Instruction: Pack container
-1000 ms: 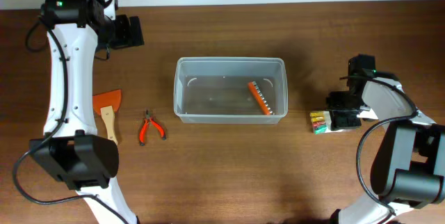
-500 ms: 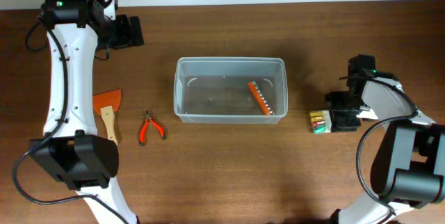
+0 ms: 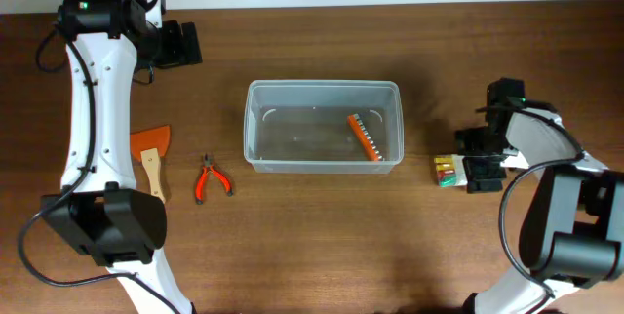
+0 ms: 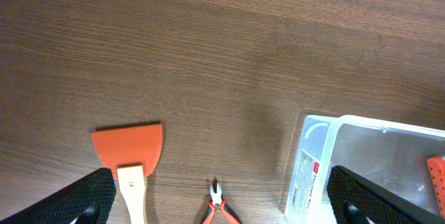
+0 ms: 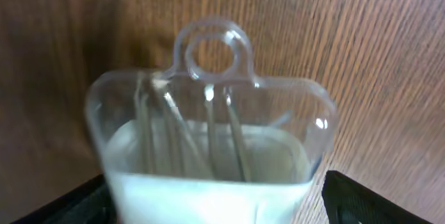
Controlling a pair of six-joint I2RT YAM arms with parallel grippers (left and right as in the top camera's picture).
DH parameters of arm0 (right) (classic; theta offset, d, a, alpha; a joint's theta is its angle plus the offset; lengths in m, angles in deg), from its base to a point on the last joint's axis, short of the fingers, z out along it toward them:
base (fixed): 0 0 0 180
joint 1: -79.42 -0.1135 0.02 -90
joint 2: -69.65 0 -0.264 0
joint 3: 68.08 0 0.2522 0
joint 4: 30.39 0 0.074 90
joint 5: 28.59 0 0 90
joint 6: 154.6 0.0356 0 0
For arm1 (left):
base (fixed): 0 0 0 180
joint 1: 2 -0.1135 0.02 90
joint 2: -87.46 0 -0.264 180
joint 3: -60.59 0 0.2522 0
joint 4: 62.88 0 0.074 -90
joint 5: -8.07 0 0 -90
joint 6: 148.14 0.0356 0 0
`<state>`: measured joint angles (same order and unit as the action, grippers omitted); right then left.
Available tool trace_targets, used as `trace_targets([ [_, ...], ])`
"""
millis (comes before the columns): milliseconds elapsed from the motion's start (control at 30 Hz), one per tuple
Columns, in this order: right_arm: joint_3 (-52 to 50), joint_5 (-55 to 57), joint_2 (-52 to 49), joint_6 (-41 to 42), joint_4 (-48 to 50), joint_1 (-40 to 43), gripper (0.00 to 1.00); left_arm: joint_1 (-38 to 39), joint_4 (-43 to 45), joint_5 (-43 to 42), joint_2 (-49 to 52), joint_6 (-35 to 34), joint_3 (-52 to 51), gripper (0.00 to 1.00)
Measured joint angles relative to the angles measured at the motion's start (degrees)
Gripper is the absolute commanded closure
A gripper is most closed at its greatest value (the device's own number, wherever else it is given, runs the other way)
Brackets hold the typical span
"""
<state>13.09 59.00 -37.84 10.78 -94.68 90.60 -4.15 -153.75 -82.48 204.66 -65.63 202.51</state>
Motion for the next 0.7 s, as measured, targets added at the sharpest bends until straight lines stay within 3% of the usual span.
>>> trace_targets([
  [133, 0.00, 0.00, -1.33, -0.04, 0.04, 0.00, 0.10, 0.00, 0.00, 0.00, 0.00, 0.00, 0.00, 0.01],
  [300, -0.02, 0.02, -1.46, 0.07, 0.39, 0.00, 0.36, 0.00, 0.00, -0.02, 0.00, 0.00, 0.00, 0.01],
  [400, -0.04, 0.02, -1.44, -0.15, 0.26, 0.00, 0.43, -0.02, 0.00, 0.00, 0.00, 0.00, 0.00, 0.01],
  [533, 0.11, 0.15, -1.38, -0.24, -0.02, 0.00, 0.61, -0.02, 0.00, -0.02, 0.00, 0.00, 0.00, 0.01],
  [700, 0.24, -0.02, -1.20, -0.35, -0.24, 0.00, 0.57, -0.02, 0.00, 0.00, 0.00, 0.00, 0.00, 0.01],
])
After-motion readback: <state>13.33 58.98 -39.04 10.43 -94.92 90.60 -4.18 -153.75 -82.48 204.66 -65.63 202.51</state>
